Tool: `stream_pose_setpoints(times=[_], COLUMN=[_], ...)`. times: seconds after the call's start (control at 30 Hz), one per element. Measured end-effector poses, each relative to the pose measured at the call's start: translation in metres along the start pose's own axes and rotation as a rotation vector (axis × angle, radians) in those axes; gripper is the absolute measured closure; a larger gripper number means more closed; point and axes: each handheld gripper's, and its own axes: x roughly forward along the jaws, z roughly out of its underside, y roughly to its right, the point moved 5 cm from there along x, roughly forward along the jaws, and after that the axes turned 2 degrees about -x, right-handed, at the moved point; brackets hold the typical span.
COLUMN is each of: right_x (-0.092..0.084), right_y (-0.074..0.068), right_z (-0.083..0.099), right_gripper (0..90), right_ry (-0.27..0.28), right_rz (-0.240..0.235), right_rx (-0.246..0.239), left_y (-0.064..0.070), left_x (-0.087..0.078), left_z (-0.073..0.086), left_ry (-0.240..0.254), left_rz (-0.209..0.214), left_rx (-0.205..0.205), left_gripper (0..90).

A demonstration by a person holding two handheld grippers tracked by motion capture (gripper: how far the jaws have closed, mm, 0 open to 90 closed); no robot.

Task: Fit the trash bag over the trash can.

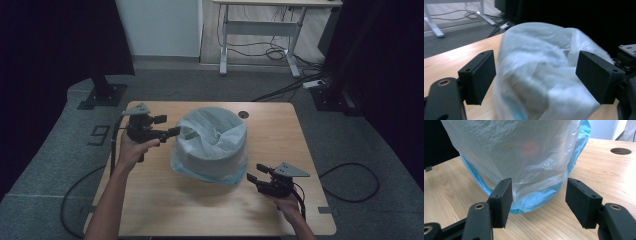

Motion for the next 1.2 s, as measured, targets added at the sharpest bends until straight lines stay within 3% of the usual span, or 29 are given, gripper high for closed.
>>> stream_pose_setpoints(times=[0.23, 0.27, 0.47, 0.63, 0.73, 0.77, 0.8, 1.0, 1.2], right_x=[-0.003, -0.004, -0.005, -0.004, -0.005, -0.006, -0.006, -0.009, -0.01], right_y=[0.002, 0.003, 0.003, 0.004, 0.004, 0.003, 0.004, 0.006, 0.006], right_z=[0.0, 0.0, 0.003, 0.005, 0.003, 0.003, 0.004, 0.004, 0.004], right_gripper=[37.7, 37.7, 37.7, 37.7, 37.7, 37.7, 37.7, 37.7, 37.7], right_ry=[0.006, 0.008, 0.005, 0.003, 0.007, 0.007, 0.007, 0.011, 0.013], right_rz=[0.002, 0.002, 0.005, 0.003, 0.001, 0.001, 0.002, 0.005, 0.0], right_rx=[0.007, 0.009, 0.012, 0.015, 0.014, 0.014, 0.015, 0.022, 0.018], left_y=[0.01, 0.012, 0.022, 0.028, 0.031, 0.031, 0.032, 0.034, 0.039], left_x=[0.028, 0.038, 0.062, 0.08, 0.103, 0.103, 0.115, 0.14, 0.167], left_z=[-0.023, -0.03, -0.043, -0.046, -0.048, -0.048, -0.048, -0.047, -0.036], left_ry=[-0.091, -0.122, -0.175, -0.22, -0.296, -0.296, -0.337, -0.419, -0.527], left_rz=[0.036, 0.043, 0.081, 0.097, 0.104, 0.104, 0.1, 0.089, 0.072], left_rx=[0.039, 0.046, 0.065, 0.077, 0.081, 0.081, 0.085, 0.091, 0.129], left_gripper=[19.2, 19.4, 21.0, 22.1, 22.7, 22.7, 22.8, 23.7, 25.1])
